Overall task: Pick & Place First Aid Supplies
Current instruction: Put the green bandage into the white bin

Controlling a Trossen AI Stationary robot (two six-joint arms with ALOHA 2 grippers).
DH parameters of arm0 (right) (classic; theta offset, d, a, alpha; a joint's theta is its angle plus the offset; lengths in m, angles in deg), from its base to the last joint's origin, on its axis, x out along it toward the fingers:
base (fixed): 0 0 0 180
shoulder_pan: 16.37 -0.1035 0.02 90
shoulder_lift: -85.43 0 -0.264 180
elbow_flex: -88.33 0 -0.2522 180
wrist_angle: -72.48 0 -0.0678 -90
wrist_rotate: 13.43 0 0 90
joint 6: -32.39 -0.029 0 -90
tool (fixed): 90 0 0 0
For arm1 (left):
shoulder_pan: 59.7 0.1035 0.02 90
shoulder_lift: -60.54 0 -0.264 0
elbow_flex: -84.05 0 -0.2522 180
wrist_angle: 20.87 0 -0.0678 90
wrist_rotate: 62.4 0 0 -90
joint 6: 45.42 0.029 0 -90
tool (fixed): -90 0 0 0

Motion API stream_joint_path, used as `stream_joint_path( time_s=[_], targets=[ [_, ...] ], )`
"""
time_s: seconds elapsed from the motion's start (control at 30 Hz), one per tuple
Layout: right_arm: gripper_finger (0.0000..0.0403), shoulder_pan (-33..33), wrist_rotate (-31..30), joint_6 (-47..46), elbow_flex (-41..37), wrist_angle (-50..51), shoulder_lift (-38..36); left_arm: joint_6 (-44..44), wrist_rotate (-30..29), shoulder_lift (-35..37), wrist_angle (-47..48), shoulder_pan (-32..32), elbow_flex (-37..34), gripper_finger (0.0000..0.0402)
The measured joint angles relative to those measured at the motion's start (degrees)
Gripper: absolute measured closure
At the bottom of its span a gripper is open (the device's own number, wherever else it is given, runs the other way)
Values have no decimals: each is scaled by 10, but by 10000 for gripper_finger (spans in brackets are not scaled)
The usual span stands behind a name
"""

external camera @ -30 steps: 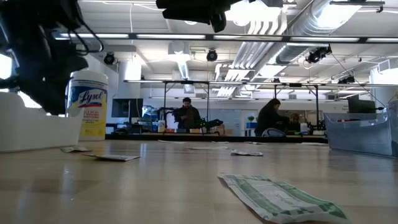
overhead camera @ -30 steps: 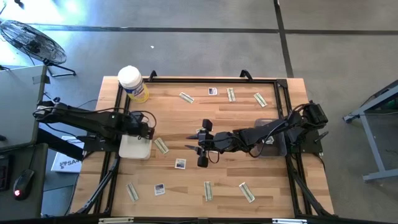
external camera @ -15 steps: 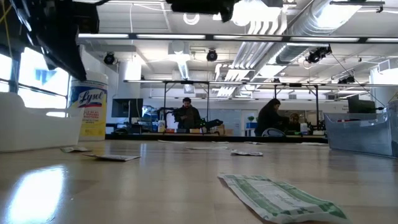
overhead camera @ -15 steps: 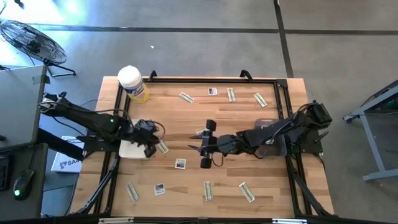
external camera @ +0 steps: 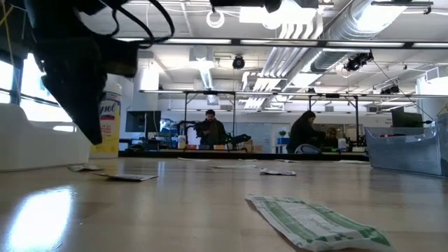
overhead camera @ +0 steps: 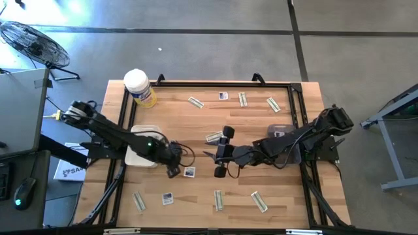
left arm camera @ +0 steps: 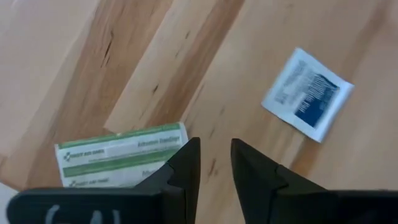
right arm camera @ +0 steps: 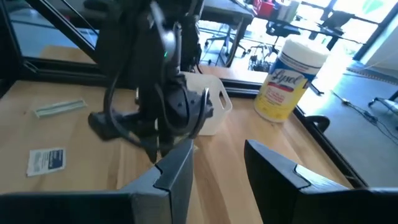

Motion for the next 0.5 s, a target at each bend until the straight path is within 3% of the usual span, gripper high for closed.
stream_joint_path(
  time_s=[0.2, 0.5],
  targets=[
    [265, 0, 0, -3, 0, 8, 0, -48, -5, -60, 12, 0, 31, 316],
    [265, 0, 0, -3, 0, 8, 0, -110, -16, -84, 62, -1, 31, 316]
  ],
)
